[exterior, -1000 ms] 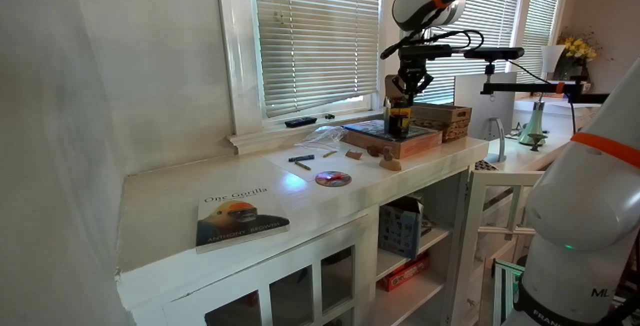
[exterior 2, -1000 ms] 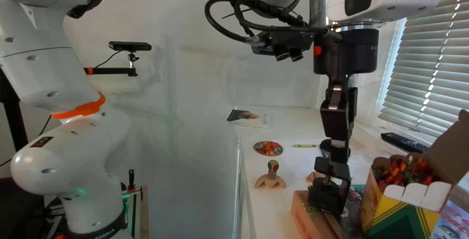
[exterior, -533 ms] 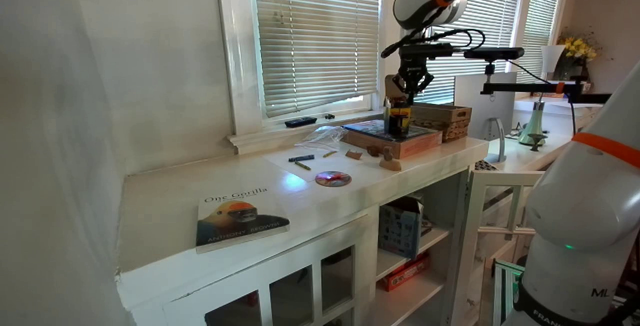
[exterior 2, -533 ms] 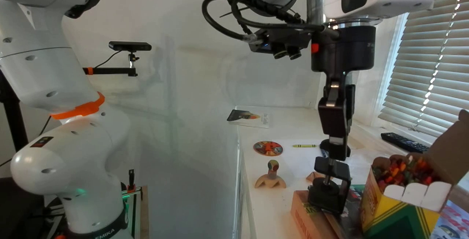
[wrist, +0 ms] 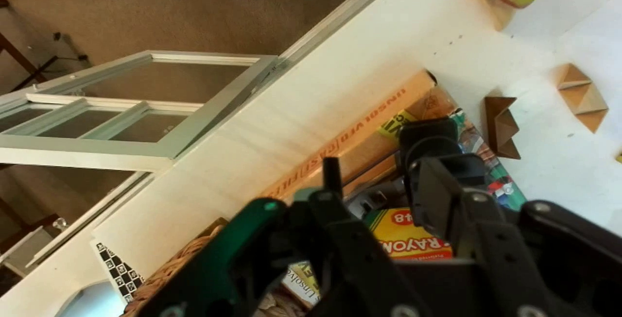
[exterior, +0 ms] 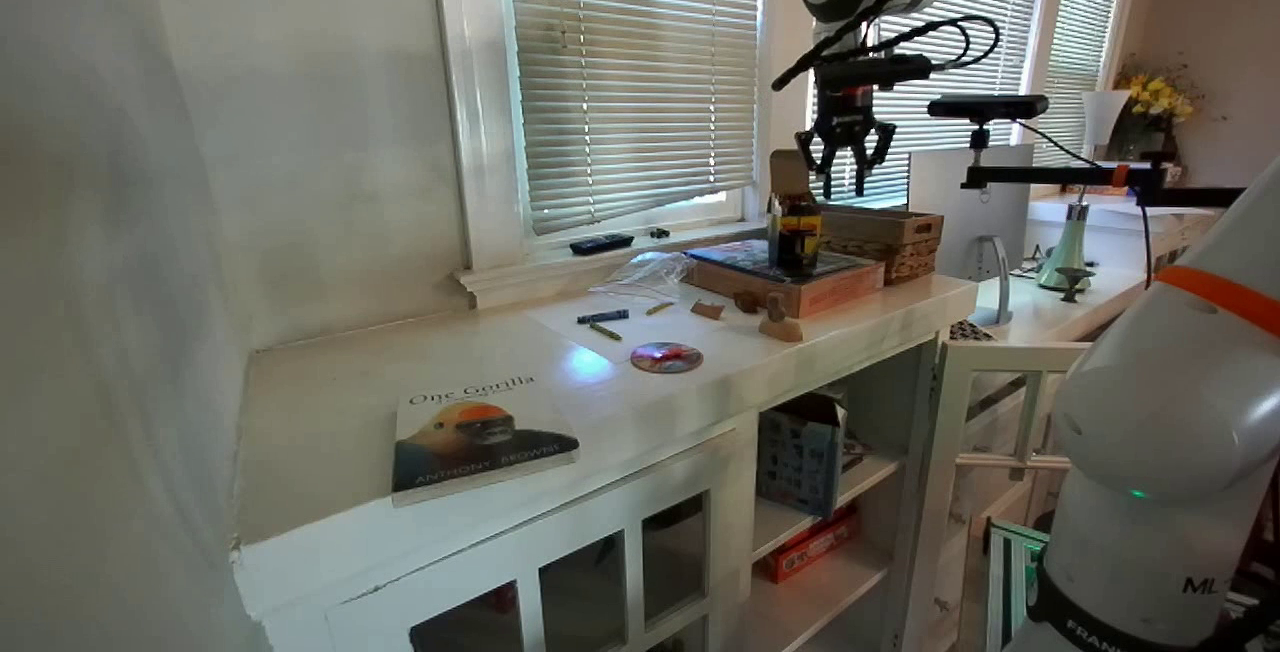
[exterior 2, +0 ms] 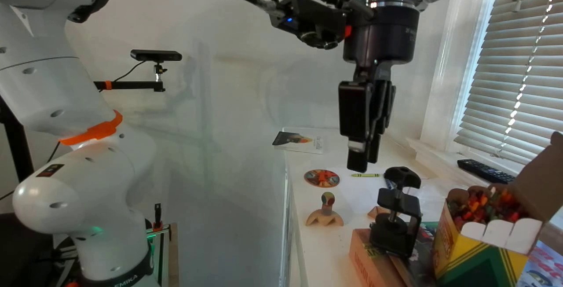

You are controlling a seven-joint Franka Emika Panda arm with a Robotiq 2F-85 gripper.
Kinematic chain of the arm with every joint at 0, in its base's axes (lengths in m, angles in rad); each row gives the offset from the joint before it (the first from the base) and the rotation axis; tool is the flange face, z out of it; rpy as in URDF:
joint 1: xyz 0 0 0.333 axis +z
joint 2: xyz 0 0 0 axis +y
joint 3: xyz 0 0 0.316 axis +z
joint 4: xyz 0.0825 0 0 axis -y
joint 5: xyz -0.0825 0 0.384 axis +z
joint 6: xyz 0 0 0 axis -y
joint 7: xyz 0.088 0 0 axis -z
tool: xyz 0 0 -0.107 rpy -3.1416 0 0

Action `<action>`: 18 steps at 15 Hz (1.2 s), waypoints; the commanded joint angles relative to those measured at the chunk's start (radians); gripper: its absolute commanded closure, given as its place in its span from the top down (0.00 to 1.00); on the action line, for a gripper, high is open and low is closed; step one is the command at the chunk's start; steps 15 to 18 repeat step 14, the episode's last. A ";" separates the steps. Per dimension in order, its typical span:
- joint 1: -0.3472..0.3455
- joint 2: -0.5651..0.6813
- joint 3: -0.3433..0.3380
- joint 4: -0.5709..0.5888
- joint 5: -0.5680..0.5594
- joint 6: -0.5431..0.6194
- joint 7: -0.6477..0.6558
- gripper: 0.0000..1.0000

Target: Rotate the object clockwise

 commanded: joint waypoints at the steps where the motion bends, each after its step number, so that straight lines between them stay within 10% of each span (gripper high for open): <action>1: 0.005 -0.051 0.005 0.027 0.004 -0.069 -0.015 0.78; 4: 0.015 -0.063 0.013 0.067 0.001 -0.081 -0.041 1.00; 12: 0.102 -0.039 -0.015 0.138 0.057 -0.034 -0.316 1.00; 18: 0.087 -0.055 0.003 0.125 0.034 -0.039 -0.272 1.00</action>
